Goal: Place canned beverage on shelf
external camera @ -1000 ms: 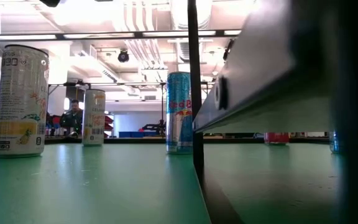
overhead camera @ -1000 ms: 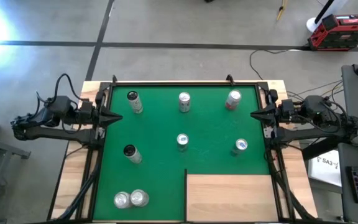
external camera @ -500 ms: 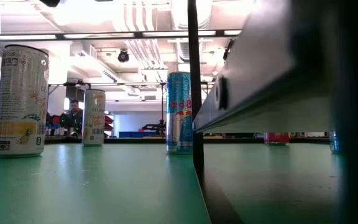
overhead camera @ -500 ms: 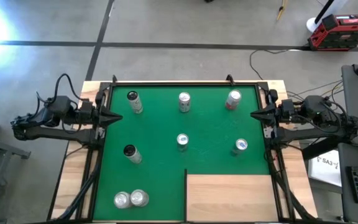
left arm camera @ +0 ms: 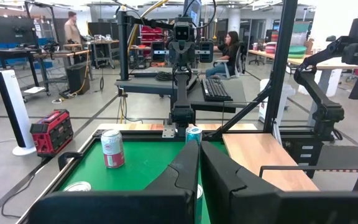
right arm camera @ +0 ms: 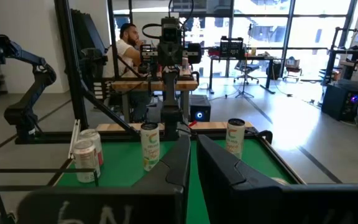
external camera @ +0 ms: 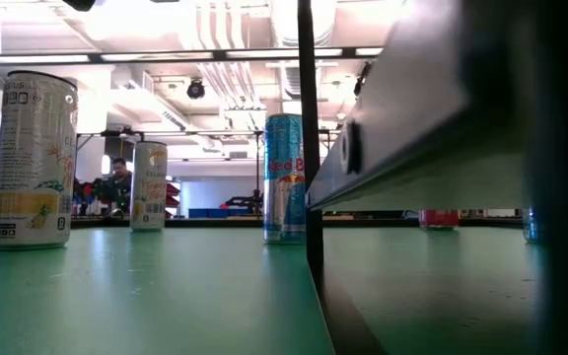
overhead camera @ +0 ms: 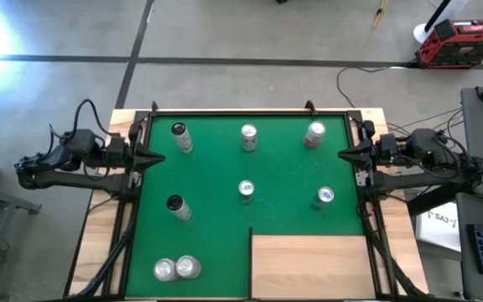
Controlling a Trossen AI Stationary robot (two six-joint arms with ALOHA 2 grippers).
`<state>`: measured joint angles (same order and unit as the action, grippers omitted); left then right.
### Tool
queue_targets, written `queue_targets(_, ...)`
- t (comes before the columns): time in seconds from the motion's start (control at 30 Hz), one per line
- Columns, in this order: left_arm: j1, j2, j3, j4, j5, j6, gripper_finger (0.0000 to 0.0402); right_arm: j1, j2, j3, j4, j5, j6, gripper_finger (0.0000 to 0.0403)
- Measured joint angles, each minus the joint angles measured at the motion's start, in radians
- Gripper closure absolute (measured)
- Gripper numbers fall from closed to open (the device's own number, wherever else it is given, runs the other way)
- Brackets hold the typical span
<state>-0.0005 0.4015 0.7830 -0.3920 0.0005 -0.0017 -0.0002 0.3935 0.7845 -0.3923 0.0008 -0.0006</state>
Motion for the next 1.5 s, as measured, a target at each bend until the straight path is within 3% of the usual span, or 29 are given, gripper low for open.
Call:
queue_targets(0.83, 0.000, 0.000, 0.000, -0.035, -0.008, 0.031, 0.0401, 0.000, 0.000, 0.000, 0.000, 0.000, 0.000, 0.0380)
queue_targets(0.93, 0.000, 0.009, 0.000, -0.034, -0.093, -0.007, 0.0401, 0.000, 0.000, 0.000, 0.000, 0.000, 0.000, 0.0380)
queue_targets(1.1, 0.001, 0.061, 0.000, -0.091, -0.406, -0.189, 0.0401, 0.000, 0.000, 0.000, 0.000, 0.000, 0.000, 0.0380)
queue_targets(1.2, 0.001, 0.089, 0.000, -0.143, -0.533, -0.303, 0.0401, 0.000, 0.000, 0.000, 0.000, 0.000, 0.000, 0.0380)
queue_targets(1.37, 0.001, 0.125, 0.000, -0.262, -0.660, -0.563, 0.0401, 0.000, 0.000, 0.000, 0.000, 0.000, 0.000, 0.0380)
queue_targets(1.5, 0.004, 0.156, 0.012, -0.376, -0.698, -0.724, 0.0402, 0.000, 0.000, 0.000, 0.000, 0.000, 0.000, 0.0380)
